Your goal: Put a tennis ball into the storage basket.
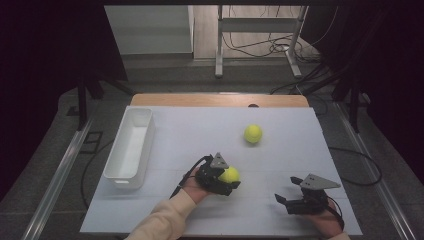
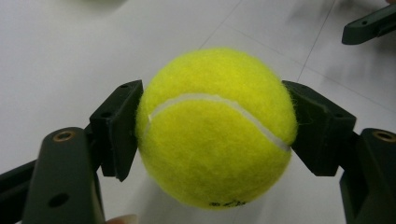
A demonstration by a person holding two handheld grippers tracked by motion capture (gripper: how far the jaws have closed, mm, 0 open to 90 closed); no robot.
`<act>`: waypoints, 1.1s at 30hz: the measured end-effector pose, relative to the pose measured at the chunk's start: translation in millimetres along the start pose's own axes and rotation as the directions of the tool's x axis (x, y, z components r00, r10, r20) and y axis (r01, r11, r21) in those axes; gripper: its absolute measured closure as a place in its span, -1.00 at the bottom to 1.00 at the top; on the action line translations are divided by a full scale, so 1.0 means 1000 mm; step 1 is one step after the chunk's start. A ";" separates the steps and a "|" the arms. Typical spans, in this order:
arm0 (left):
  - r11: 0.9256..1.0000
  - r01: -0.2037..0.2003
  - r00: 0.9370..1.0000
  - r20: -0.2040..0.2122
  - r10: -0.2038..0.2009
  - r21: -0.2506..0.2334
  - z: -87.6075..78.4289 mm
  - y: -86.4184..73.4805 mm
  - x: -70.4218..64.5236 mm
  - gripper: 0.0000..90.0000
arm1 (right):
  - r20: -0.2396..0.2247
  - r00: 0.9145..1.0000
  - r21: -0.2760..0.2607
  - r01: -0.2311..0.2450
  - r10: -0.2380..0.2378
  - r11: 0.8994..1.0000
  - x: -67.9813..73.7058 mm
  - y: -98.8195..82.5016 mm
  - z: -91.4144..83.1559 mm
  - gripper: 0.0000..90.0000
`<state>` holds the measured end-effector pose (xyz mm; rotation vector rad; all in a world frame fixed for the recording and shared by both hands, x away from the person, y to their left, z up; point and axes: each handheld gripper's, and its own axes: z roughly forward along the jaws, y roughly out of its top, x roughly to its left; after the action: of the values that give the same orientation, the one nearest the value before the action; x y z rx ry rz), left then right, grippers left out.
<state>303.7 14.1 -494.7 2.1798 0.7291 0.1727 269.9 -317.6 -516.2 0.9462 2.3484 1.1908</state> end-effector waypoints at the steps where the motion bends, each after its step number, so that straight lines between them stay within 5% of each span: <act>1: 1.000 -0.001 1.000 0.001 0.001 -0.004 -0.001 0.000 0.000 -0.41 | 0.001 1.000 -0.001 -0.001 0.001 1.000 0.000 0.000 0.000 -0.72; 33: 0.991 0.029 1.000 0.004 -0.029 -0.132 -0.038 0.011 0.006 -0.42 | 0.000 1.000 0.000 0.003 -0.003 1.000 0.000 0.000 0.000 -0.72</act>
<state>300.2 36.6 -462.2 2.0425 0.7274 0.1975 270.1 -317.5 -516.4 0.9428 2.3495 1.1894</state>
